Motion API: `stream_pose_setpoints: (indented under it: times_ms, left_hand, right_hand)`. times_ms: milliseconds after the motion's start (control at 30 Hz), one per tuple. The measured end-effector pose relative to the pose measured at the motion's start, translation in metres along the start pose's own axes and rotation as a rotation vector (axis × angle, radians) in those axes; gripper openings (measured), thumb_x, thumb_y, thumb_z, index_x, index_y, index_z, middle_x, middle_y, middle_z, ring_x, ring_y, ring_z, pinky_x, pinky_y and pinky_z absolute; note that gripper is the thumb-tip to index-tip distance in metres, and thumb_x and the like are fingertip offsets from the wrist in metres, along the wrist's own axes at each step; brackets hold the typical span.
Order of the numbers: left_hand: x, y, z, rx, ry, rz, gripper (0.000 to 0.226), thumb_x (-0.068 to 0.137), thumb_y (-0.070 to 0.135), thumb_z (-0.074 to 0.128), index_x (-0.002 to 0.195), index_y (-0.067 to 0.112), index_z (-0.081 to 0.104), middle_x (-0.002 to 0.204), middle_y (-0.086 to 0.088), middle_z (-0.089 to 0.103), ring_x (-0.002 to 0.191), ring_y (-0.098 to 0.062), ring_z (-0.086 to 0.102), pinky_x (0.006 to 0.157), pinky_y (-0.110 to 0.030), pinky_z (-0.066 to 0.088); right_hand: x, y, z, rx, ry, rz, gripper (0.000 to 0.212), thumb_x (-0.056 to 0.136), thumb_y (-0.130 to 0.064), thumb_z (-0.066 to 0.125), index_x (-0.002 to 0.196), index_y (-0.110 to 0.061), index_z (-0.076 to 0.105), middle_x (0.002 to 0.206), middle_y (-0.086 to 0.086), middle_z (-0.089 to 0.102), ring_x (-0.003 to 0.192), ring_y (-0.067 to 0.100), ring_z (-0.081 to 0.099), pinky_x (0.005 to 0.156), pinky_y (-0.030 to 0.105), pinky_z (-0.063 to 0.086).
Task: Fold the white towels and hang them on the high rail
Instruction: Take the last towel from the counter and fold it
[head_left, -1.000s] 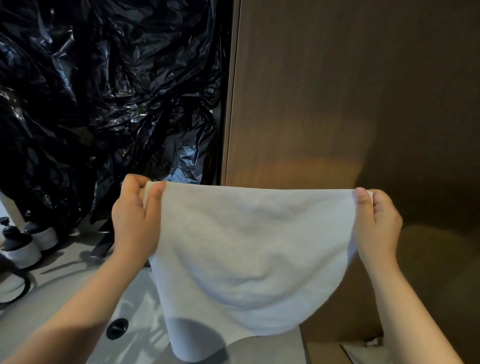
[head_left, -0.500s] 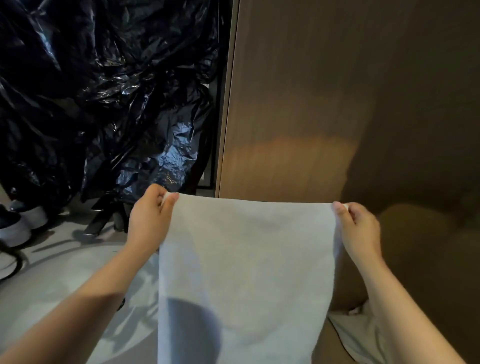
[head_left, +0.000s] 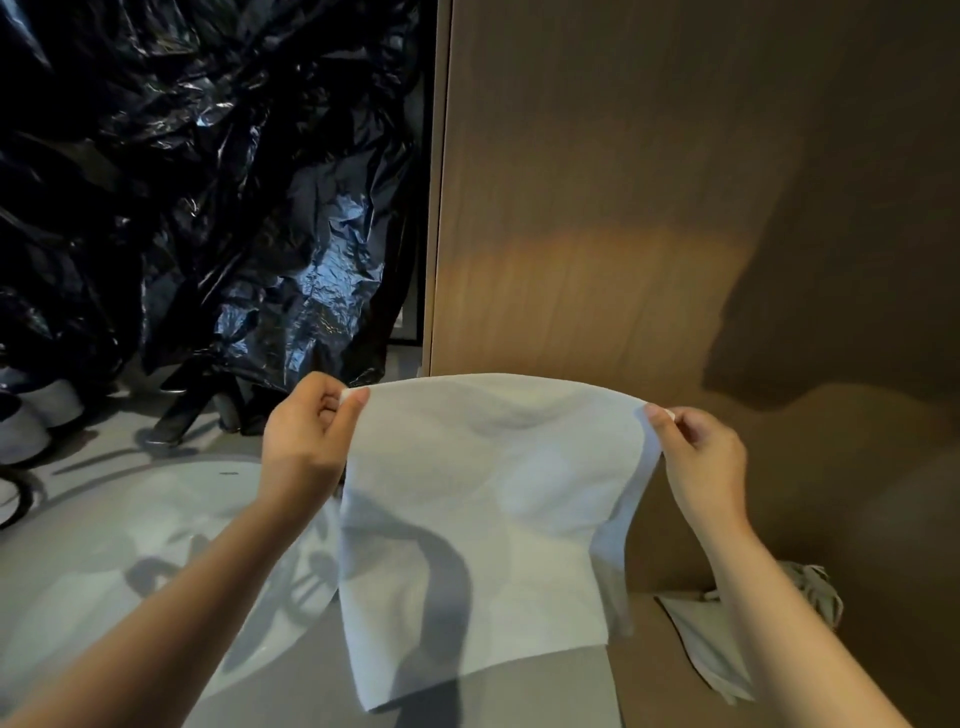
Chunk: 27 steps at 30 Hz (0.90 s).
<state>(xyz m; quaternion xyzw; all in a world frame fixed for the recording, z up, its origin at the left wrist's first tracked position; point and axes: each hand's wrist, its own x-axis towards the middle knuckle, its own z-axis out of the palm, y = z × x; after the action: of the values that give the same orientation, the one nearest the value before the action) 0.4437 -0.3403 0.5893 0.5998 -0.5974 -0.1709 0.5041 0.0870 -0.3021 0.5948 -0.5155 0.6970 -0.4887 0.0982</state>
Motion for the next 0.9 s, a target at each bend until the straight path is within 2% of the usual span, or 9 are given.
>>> stream_pose_setpoints:
  times_ms: [100,233,300,367,433,633,833,900]
  left_hand:
    - [-0.01,0.013,0.003,-0.111,0.003,-0.024,0.031,0.093,0.025,0.063,0.071,0.009,0.047,0.05,-0.011,0.043,0.046,-0.008,0.036,0.047,-0.028,0.033]
    - [-0.018,0.032,0.006,-0.22,0.023,-0.118,0.027,0.093,0.023,0.063,0.073,0.009,0.051,0.046,-0.004,0.052,0.046,-0.01,0.049,0.052,-0.013,0.041]
    - [-0.021,0.041,0.005,-0.314,0.01,-0.168,0.025,0.092,0.024,0.063,0.074,0.011,0.052,0.044,0.002,0.051,0.045,-0.009,0.053,0.052,-0.014,0.044]
    - [-0.022,0.048,0.004,-0.444,-0.01,-0.235,0.025,0.093,0.024,0.062,0.074,0.013,0.052,0.044,0.007,0.049,0.043,-0.01,0.051,0.047,-0.017,0.043]
    - [-0.023,0.056,0.002,-0.545,-0.026,-0.284,0.025,0.094,0.023,0.062,0.074,0.014,0.051,0.044,0.008,0.048,0.04,-0.008,0.048,0.045,-0.018,0.041]
    - [-0.034,0.077,0.001,-0.657,-0.096,-0.31,0.018,0.094,0.015,0.061,0.079,0.008,0.055,0.047,0.003,0.057,0.046,-0.007,0.058,0.047,-0.013,0.045]
    - [-0.043,0.087,-0.002,-0.706,-0.159,-0.285,0.011,0.093,0.01,0.06,0.083,0.006,0.059,0.053,-0.001,0.063,0.054,-0.009,0.064,0.051,-0.013,0.048]
    - [-0.044,0.088,-0.005,-0.706,-0.17,-0.279,0.01,0.093,0.009,0.06,0.084,0.005,0.06,0.055,-0.003,0.065,0.056,-0.011,0.067,0.052,-0.013,0.049]
  right_hand:
    - [-0.005,-0.01,0.004,0.06,0.0,-0.01,0.036,0.093,-0.04,0.063,0.068,-0.014,0.062,0.059,0.005,0.058,0.062,0.024,0.053,0.053,0.032,0.04]
    - [-0.012,-0.031,0.005,0.221,-0.014,0.046,0.018,0.095,-0.032,0.062,0.082,-0.022,0.069,0.068,-0.005,0.065,0.066,0.014,0.06,0.062,0.033,0.052]
    - [-0.015,-0.045,0.003,0.34,-0.024,0.078,0.006,0.094,-0.027,0.063,0.094,-0.026,0.069,0.063,-0.01,0.061,0.059,0.008,0.059,0.06,0.029,0.053]
    - [-0.019,-0.057,0.0,0.453,-0.053,0.117,0.009,0.094,-0.025,0.064,0.103,-0.027,0.066,0.061,-0.009,0.06,0.054,0.007,0.058,0.055,0.021,0.053]
    - [-0.023,-0.069,-0.001,0.513,-0.119,0.138,0.012,0.096,-0.024,0.061,0.107,-0.027,0.063,0.064,-0.007,0.064,0.054,0.009,0.06,0.054,0.018,0.053]
    - [-0.04,-0.101,0.002,0.65,-0.4,0.045,0.017,0.099,-0.014,0.053,0.096,-0.018,0.069,0.072,0.006,0.067,0.06,0.02,0.064,0.059,0.024,0.055]
    - [-0.057,-0.122,0.014,0.754,-0.589,0.059,0.01,0.084,-0.018,0.068,0.09,-0.017,0.076,0.081,0.013,0.074,0.072,0.021,0.072,0.067,0.023,0.057]
    - [-0.062,-0.124,0.016,0.767,-0.627,0.041,0.017,0.077,-0.017,0.072,0.093,-0.015,0.076,0.085,0.013,0.075,0.077,0.021,0.073,0.07,0.023,0.057]
